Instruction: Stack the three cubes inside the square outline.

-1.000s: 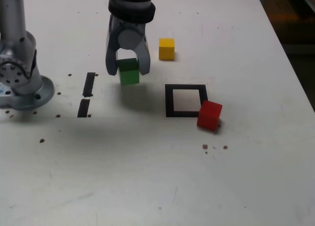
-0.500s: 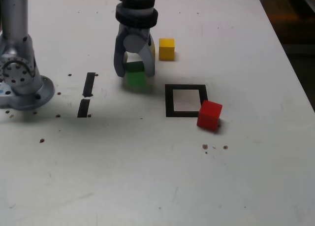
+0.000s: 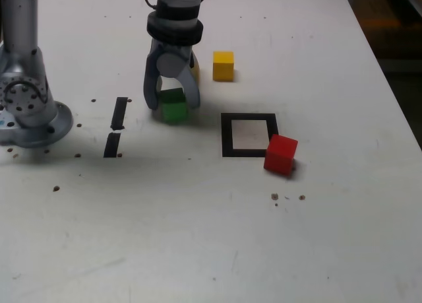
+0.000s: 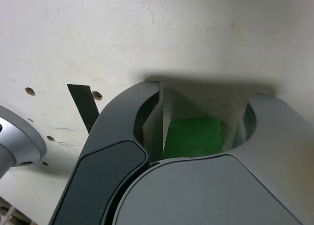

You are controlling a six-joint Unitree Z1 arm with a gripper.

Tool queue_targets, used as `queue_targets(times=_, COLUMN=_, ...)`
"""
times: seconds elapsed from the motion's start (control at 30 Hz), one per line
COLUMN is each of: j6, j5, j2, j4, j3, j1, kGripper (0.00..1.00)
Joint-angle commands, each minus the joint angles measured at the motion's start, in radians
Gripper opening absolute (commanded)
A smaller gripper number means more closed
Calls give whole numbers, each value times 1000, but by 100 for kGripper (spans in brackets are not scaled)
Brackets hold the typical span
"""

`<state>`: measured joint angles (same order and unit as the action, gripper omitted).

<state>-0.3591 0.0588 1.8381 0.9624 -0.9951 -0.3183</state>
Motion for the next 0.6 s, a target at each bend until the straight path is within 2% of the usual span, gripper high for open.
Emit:
queue_targets(times=0.0, j6=-5, j5=4, j2=-1, j4=3, j3=5, j1=-2, kGripper=72)
queue_targets(times=0.27, j6=-7, j5=3, j2=-19, j4=-3, j3=15, j1=-2, kGripper=86)
queue_targets(times=0.57, j6=3, j5=-17, j2=-80, j4=17, j3=10, j1=-2, kGripper=87)
